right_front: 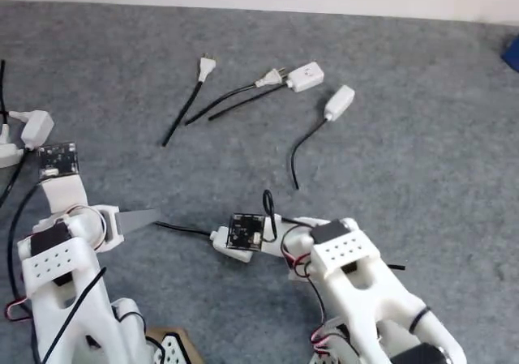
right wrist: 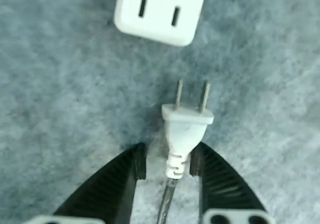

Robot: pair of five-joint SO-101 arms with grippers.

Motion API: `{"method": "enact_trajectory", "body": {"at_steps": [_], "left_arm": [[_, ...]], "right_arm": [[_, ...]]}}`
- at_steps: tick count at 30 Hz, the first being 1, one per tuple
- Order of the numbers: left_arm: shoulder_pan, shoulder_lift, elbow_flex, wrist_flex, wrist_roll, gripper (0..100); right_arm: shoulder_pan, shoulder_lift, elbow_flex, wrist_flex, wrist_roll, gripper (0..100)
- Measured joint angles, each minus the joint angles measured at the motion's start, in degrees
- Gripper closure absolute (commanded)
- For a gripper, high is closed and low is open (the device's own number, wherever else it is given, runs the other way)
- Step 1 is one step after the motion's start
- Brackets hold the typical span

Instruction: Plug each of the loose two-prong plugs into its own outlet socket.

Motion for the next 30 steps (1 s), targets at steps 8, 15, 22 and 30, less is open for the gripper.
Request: {"method": "enact_trajectory", "body": {"at_steps": [8,15,22,30], "left_arm": [[-2.46,0.00,0.00,0.00,0.00,45],[-2.55,0.00,0.00,0.00,0.00,45],[-2.55,0.00,0.00,0.00,0.00,45],[0.44,0.00,-2.11,1.85,0.00,45]], "right_arm": [[0.00,5.63,-2.90,-1.93,0.18,86.5],[0.26,8.97,-3.25,-2.90,2.73,97.7],[3.16,11.08,-4.04,-5.10,3.08,99.2],[1.76,10.55,-4.75,-5.89,-11.78,99.2]]}}
